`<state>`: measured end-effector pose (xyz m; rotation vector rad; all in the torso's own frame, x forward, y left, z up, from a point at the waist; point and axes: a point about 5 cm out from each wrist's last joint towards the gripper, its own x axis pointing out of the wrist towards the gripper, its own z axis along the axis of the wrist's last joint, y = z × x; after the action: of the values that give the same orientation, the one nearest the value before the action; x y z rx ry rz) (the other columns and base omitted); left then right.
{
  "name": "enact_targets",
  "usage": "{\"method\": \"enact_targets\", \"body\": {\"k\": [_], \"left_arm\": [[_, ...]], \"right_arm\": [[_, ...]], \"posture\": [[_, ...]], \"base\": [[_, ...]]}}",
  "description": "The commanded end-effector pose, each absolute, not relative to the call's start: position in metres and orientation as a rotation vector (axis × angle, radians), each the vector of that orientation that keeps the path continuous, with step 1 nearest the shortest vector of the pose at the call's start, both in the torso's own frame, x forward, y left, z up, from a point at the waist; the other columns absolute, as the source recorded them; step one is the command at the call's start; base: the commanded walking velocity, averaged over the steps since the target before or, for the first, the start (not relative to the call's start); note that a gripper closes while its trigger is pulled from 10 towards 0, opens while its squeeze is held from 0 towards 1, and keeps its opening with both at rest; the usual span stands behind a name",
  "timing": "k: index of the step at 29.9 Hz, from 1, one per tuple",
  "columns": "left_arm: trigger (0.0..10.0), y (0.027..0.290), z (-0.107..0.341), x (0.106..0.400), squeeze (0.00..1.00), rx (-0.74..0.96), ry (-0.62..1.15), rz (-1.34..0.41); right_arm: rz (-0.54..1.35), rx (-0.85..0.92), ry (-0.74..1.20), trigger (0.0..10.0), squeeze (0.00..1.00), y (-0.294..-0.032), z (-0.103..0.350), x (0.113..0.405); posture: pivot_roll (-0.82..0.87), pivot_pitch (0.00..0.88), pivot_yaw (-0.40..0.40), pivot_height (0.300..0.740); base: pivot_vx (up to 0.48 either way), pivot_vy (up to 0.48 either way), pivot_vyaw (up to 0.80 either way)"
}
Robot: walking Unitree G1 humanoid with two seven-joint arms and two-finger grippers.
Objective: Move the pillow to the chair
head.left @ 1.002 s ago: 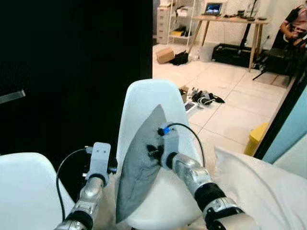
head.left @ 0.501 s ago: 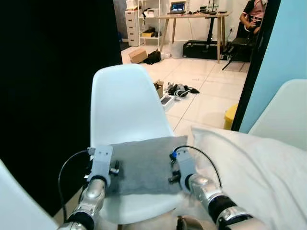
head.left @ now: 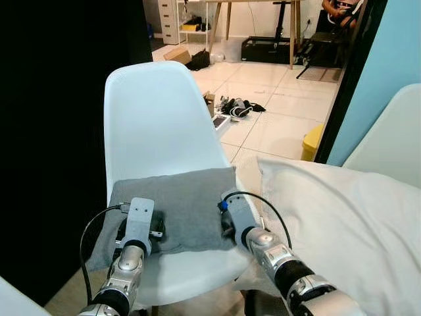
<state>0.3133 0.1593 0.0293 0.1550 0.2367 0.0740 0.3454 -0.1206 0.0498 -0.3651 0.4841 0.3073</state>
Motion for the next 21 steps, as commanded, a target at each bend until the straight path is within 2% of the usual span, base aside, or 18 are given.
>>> {"method": "enact_targets", "body": {"k": [1,7,10,11,15,19,20,21], "left_arm": [[10.0,0.162,0.026,0.312,0.00,0.136,0.263,0.086],[10.0,0.161,0.025,0.312,0.00,0.113,0.282,0.091],[10.0,0.159,0.023,0.312,0.00,0.106,0.308,0.089],[10.0,0.158,0.022,0.313,0.00,0.103,0.320,0.088],[10.0,0.157,0.023,0.313,0.00,0.102,0.318,0.082],[10.0,0.158,0.025,0.314,0.00,0.119,0.303,0.083],[10.0,0.159,0.025,0.314,0.00,0.119,0.303,0.084],[10.0,0.159,0.025,0.314,0.00,0.119,0.303,0.084]], "right_arm": [[0.287,-0.382,0.440,10.0,1.00,-0.124,0.060,0.353],[0.261,-0.328,0.417,10.0,1.00,-0.138,0.072,0.360],[0.300,-0.238,0.390,10.0,1.00,-0.136,0.078,0.362],[0.322,-0.162,0.375,10.0,1.00,-0.133,0.080,0.363],[0.342,-0.069,0.362,10.0,1.00,-0.128,0.083,0.364],[0.348,0.000,0.356,10.0,1.00,-0.123,0.084,0.364],[0.336,0.015,0.358,10.0,0.91,-0.123,0.083,0.364],[0.336,0.015,0.358,10.0,0.91,-0.123,0.083,0.364]], "posture": [[-0.10,0.012,0.038,0.550],[-0.10,0.012,0.041,0.550],[-0.10,0.011,0.041,0.550],[-0.10,0.009,0.040,0.555],[-0.10,0.009,0.039,0.565],[-0.10,0.008,0.042,0.580],[-0.09,0.008,0.042,0.590],[-0.09,0.008,0.042,0.590]], "base": [[0.000,0.000,0.00],[0.000,0.000,0.00],[0.000,0.000,0.00],[-0.480,0.000,0.00],[-0.433,0.000,0.00],[0.000,0.000,0.00],[0.000,0.000,0.00],[0.000,0.000,0.00]]}}
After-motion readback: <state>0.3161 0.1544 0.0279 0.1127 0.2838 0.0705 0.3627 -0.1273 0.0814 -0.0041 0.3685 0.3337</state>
